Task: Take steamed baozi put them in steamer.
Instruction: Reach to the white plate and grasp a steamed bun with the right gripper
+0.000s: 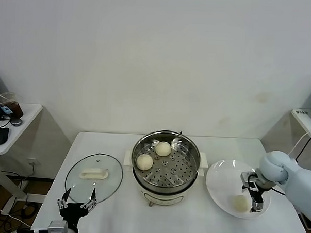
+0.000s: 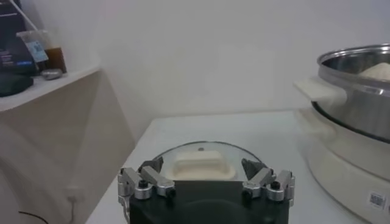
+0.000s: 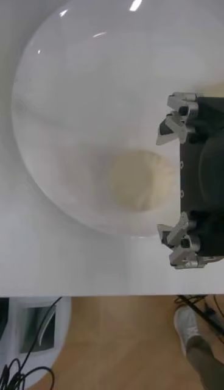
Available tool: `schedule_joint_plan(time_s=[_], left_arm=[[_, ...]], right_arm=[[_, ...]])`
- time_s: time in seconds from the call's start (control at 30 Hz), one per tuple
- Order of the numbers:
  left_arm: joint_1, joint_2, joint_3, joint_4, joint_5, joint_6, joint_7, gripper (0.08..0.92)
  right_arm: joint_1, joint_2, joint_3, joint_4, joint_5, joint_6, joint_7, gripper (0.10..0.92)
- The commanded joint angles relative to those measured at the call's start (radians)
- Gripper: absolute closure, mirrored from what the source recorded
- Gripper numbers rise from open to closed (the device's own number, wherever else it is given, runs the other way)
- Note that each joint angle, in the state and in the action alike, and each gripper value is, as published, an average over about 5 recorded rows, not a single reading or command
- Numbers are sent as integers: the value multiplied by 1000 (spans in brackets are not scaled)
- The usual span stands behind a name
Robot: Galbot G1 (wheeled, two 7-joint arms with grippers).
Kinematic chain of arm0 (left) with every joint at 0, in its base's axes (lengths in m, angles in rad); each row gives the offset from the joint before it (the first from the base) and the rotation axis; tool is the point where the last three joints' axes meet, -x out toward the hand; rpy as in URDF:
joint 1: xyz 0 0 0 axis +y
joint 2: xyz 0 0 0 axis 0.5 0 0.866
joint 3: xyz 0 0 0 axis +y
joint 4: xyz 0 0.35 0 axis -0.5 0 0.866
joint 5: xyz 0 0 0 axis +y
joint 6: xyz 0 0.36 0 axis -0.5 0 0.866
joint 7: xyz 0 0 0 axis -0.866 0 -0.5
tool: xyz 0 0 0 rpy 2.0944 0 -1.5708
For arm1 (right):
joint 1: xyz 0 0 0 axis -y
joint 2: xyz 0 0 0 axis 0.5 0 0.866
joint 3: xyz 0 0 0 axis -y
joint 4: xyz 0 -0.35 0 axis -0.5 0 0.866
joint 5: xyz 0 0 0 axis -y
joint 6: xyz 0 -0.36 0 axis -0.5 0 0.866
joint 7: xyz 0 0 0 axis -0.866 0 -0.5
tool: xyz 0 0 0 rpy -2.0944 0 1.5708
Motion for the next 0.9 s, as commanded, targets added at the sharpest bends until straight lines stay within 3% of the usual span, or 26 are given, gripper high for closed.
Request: schedule_joint_plan(time_s=[0.03, 0.6, 0.7, 0.9], left_arm=[[0, -1, -1, 9, 1, 2, 1, 177], [-16, 0, -5, 14, 1, 8, 6, 177], [-18, -1, -3, 16, 2, 8, 6, 177], [-20, -2, -1, 20, 3, 8, 5, 177]], right_arm=[[17, 75, -28, -66, -28, 6, 10, 203], [22, 74, -37, -74, -42, 11, -33, 205], [21, 72, -34, -74, -41, 11, -33, 236], [18, 58, -19, -70, -29, 10, -32, 395]])
